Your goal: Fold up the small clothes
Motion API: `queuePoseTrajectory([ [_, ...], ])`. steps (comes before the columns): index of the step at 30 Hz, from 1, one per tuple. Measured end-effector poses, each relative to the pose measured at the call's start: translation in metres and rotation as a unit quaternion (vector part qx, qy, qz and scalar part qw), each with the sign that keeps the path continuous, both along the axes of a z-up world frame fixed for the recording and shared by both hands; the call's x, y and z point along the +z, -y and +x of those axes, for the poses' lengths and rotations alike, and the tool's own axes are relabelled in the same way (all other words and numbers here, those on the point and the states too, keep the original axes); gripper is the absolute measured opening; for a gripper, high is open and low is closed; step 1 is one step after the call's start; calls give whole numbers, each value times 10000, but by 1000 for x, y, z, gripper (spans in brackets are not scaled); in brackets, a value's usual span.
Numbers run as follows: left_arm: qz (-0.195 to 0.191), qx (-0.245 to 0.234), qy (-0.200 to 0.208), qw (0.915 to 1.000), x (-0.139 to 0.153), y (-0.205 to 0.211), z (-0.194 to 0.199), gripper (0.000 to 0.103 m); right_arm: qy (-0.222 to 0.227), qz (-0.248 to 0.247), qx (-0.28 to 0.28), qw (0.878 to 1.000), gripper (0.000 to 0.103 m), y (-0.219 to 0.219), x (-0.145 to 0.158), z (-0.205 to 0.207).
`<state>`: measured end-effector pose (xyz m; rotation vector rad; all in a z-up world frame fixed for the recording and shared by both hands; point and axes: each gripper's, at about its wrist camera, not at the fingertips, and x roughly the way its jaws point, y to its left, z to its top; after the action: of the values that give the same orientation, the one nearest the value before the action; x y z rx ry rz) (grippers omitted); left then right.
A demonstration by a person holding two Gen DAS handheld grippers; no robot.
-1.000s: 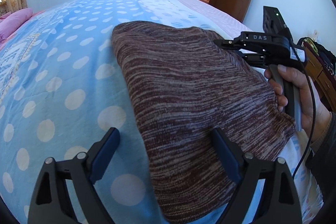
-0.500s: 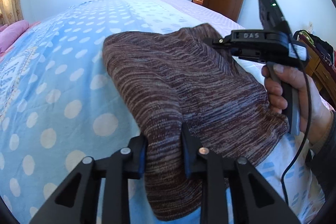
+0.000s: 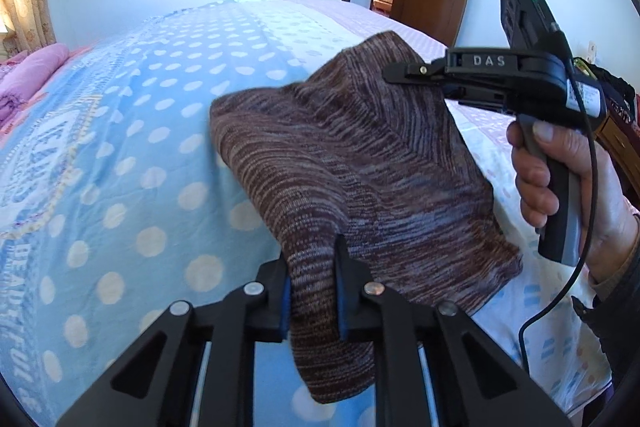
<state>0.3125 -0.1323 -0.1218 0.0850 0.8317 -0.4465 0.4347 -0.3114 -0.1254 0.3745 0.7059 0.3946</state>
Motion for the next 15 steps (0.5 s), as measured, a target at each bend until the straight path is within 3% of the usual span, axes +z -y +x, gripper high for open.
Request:
queuePoseTrajectory([
  [15, 30, 553, 192, 9983, 17, -75, -33, 17, 135, 183, 704, 9973, 21, -87, 10, -17],
])
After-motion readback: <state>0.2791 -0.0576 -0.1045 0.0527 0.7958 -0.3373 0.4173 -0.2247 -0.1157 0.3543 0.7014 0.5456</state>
